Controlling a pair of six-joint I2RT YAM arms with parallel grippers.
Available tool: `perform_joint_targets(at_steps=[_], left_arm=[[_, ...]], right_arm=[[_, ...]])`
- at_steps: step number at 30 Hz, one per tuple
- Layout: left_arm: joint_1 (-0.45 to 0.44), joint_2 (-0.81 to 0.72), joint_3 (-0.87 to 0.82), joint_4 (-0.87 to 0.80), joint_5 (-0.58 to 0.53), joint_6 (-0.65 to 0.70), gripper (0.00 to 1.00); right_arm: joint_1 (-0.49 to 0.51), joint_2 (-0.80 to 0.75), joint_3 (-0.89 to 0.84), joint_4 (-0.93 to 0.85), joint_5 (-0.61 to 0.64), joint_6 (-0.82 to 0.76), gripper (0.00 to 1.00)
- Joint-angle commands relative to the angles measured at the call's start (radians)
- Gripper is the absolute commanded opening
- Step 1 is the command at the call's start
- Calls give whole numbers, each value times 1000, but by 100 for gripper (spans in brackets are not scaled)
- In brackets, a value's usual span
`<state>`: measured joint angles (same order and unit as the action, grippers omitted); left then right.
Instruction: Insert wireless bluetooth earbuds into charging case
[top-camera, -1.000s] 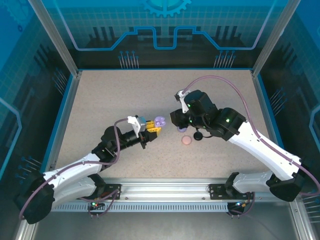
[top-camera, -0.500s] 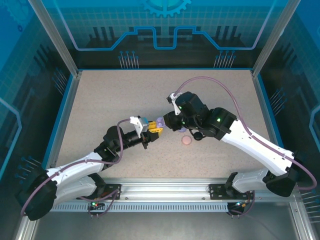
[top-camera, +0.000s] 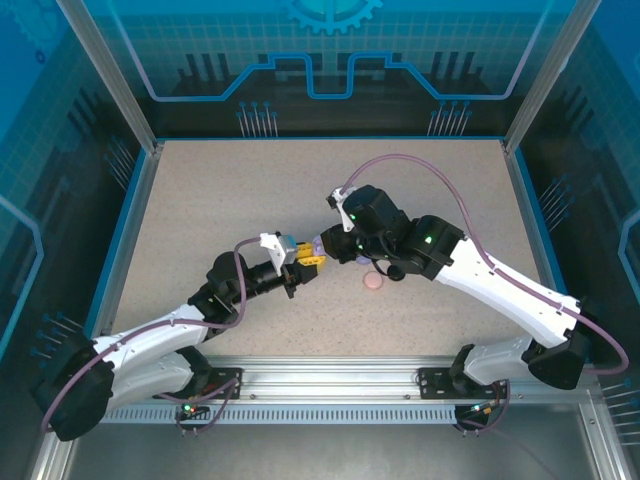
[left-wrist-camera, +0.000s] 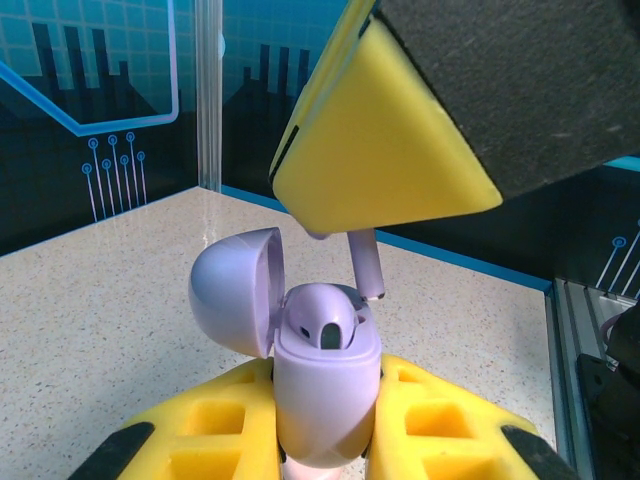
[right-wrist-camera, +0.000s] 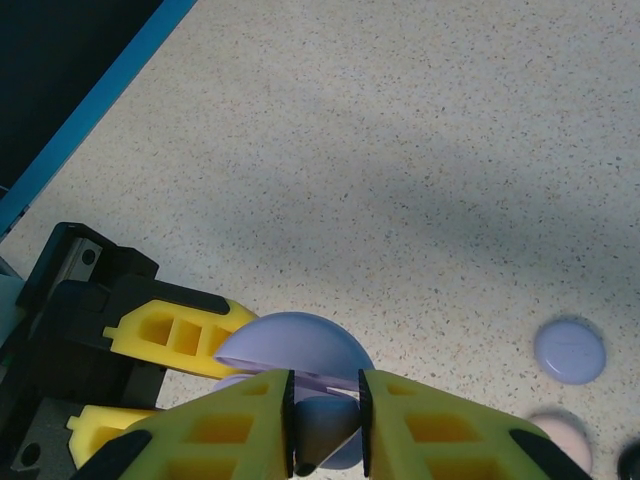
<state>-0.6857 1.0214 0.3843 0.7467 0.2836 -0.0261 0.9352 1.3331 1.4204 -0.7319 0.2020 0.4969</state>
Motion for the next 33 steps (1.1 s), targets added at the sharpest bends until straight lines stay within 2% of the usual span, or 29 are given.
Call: perform_joint_targets(at_steps=[1,16,33], left_arm=[[-9,-12,32,45,-8,-6,0],[-8,-22,33,33,-17,-21,0],[-8,-26,48,22,-23,-47,0]], right_arm=[[12,11,8,18,0,13,25],[14,-12,-14,36,80,12,24],[22,18,-32,34,69,16,24]])
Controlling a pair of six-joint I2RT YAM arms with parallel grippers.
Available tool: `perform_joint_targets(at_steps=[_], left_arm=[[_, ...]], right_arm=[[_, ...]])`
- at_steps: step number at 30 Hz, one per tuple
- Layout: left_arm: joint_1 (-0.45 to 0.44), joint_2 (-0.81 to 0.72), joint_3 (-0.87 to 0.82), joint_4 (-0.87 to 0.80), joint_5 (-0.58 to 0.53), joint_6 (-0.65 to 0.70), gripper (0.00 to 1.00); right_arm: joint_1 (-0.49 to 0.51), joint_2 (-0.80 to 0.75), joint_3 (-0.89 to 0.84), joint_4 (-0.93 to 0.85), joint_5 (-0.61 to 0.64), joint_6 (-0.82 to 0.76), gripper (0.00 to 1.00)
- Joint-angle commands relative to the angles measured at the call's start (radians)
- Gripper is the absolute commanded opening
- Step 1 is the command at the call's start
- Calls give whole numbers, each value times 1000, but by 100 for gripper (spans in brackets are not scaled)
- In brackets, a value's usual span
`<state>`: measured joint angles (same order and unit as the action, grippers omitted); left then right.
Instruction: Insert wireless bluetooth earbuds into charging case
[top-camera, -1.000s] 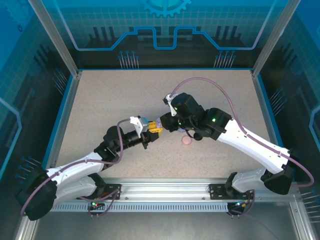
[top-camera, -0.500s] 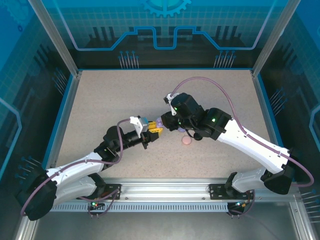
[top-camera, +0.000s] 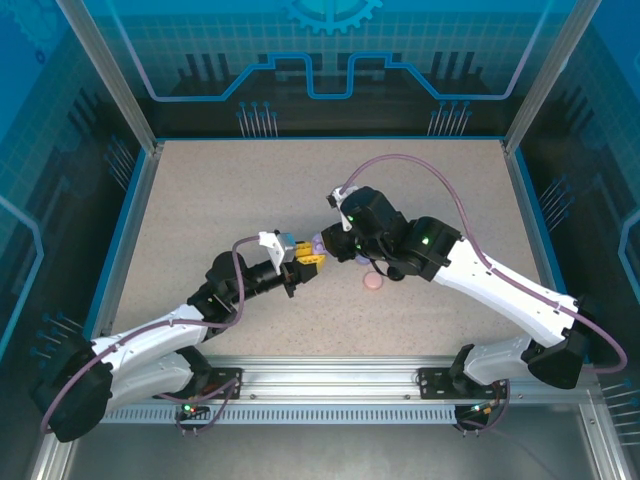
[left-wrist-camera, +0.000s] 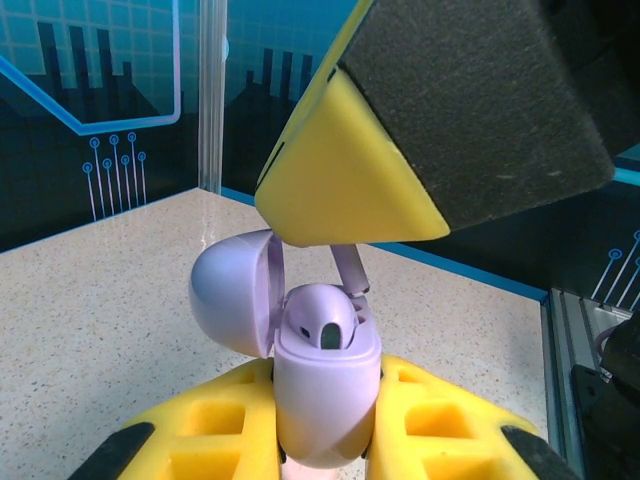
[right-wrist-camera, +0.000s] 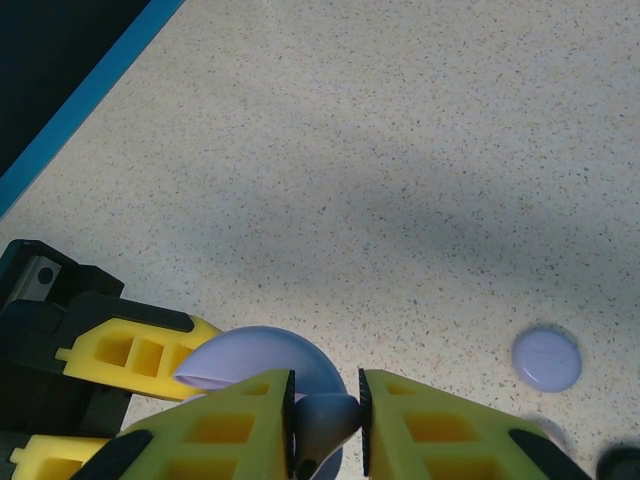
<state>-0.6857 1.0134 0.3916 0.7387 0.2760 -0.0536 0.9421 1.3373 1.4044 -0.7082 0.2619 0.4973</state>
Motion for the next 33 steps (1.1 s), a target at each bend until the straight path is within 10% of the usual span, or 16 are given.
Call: perform_joint_targets(at_steps=[1,33], left_arm=[[-9,-16,41,31,-15,-19,0],[-8,52,61,33,-68,-269,0]], right_arm=[[15,16,-15,10,5,16,24],[21,-2,-33,115,132,8,24]])
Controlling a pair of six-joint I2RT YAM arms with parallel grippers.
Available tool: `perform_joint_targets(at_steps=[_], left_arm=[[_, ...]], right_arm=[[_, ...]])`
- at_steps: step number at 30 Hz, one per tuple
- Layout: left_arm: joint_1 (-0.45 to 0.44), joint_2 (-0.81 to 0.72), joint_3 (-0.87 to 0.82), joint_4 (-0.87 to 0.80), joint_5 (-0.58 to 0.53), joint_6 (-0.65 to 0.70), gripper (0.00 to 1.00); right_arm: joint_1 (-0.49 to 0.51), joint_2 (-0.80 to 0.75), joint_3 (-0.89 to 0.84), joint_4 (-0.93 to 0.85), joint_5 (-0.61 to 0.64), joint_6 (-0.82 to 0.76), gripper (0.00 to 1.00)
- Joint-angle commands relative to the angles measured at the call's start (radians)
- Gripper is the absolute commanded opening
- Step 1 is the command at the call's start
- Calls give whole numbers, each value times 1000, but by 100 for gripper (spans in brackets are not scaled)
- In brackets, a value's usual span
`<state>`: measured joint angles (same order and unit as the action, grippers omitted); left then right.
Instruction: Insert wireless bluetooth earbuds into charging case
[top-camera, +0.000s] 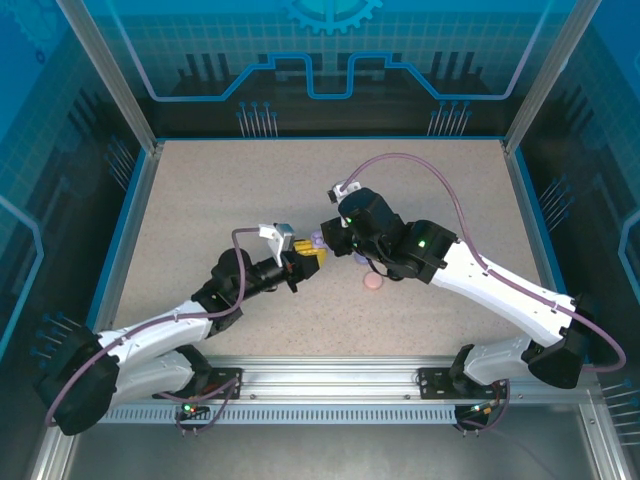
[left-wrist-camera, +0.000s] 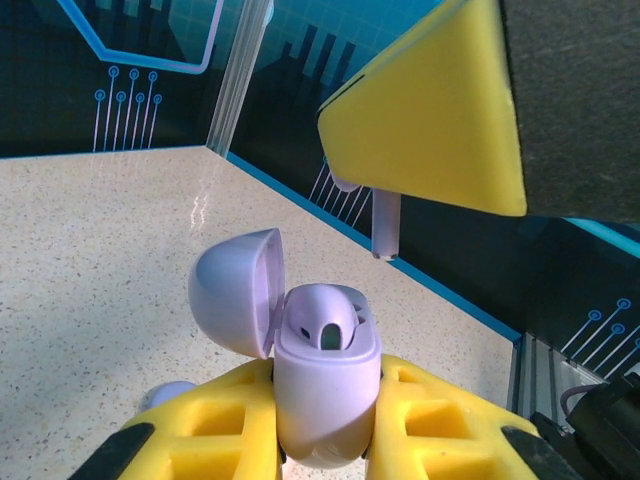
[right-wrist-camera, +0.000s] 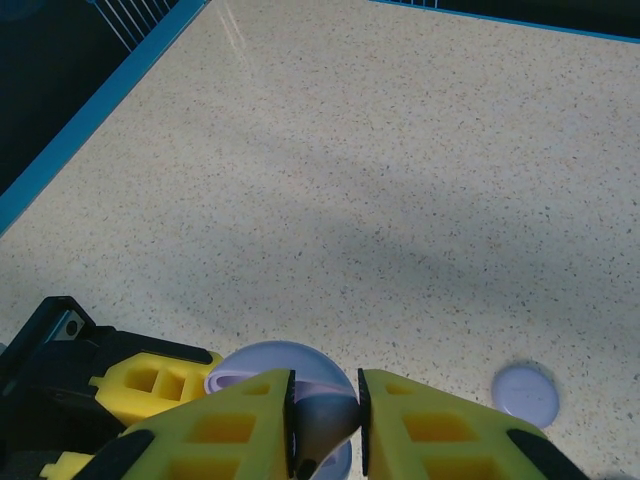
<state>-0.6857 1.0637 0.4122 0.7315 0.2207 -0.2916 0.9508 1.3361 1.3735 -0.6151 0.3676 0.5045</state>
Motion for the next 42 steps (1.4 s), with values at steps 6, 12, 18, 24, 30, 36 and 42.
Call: perform_joint_targets(at_steps=[6,12,18,24,30,36,42], left_arm=[[-8,-1,41,40,-12,-35,0],[-9,-1,40,40,-11,-41,0],[-8,-1,43,40,-11,-46,0],[-9,-2,47,39,-11,-54,0],[-8,-1,47,39,-14,-54,0],[-9,4,44,41,-21,-49,0],[-9,8,41,50,-22,-46,0]], right_arm=[[16,16,-5,16,49,-5,24],[17,25,-9,18,71,-12,24],[19,32,-8,26,76,-16,24],[20,41,-9,26,77,-16,24],[23,45,-1,19,59,-14,24],[26,34,-2,17,21,7,24],[27,27,-1,4,-15,19,25]])
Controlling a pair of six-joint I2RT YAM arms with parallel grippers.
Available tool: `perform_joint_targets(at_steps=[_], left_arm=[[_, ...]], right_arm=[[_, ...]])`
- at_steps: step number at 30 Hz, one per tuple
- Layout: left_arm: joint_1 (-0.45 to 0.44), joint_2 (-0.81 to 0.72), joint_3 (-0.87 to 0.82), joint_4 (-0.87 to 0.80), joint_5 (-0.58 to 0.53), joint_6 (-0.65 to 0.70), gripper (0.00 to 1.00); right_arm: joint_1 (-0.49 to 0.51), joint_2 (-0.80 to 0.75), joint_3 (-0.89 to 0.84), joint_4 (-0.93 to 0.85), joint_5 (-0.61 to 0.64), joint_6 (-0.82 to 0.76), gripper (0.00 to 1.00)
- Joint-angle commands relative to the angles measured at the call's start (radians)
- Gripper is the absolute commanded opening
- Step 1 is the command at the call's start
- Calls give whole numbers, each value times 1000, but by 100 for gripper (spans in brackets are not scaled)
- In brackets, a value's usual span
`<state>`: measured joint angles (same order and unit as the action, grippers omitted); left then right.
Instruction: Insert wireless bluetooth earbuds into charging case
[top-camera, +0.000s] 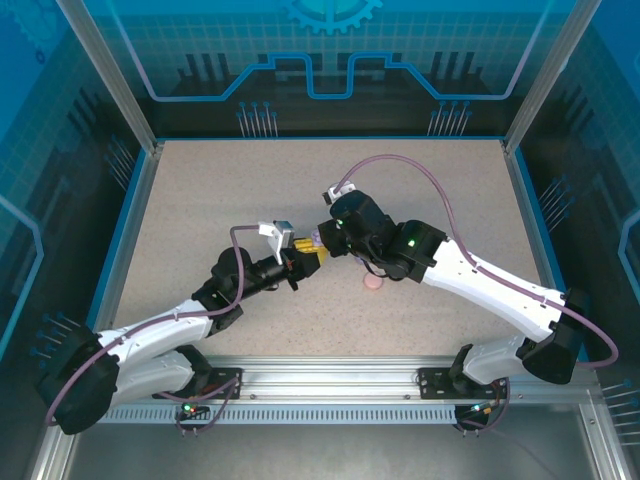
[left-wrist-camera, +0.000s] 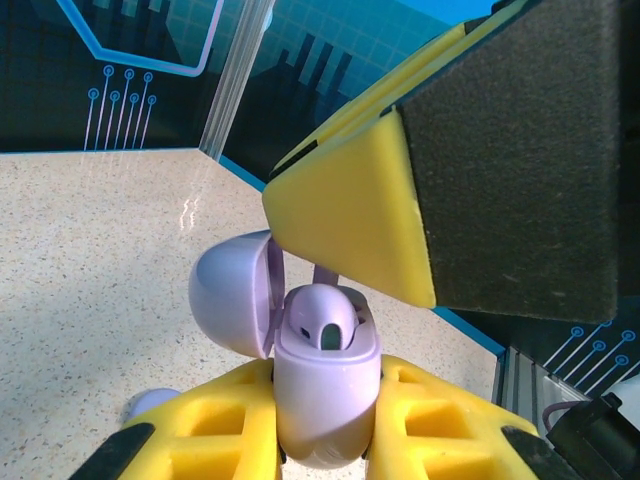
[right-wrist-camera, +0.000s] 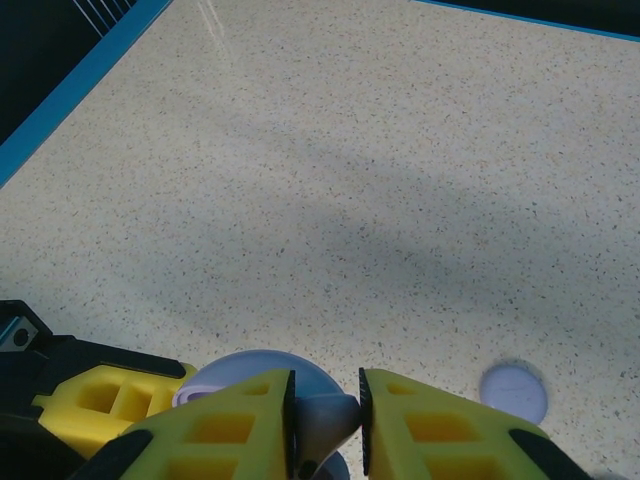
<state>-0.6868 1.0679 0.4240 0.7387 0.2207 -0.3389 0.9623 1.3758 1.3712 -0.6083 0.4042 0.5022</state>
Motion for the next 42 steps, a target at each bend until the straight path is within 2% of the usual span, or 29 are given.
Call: perform_joint_targets(at_steps=[1,16,23,26,35,39,42], left_arm=[[-7,3,30,45,-22,0,0],[-8,-5,13,72,-14,18,0],[-7,-12,-1,87,-2,51,0],[-7,-23,-12,101,8,74,0],[-7,-65,-39,193,92,146,0],[-8,-69,-30,219,132,149,0],[-7,-67,-15,214,147,142,0]], right_arm=[[17,-15,1,-5,-54,21,25],[15,-31,22,-77,-18,21,30],[-6,-69,41,-73,-37,-15,45],[-56,-133,3,-29,-133,-47,53],[-252,-331,-205,180,-610,-93,81],[-271,-339,-234,229,-751,-88,83],[-270,-306,-223,239,-807,-73,83]])
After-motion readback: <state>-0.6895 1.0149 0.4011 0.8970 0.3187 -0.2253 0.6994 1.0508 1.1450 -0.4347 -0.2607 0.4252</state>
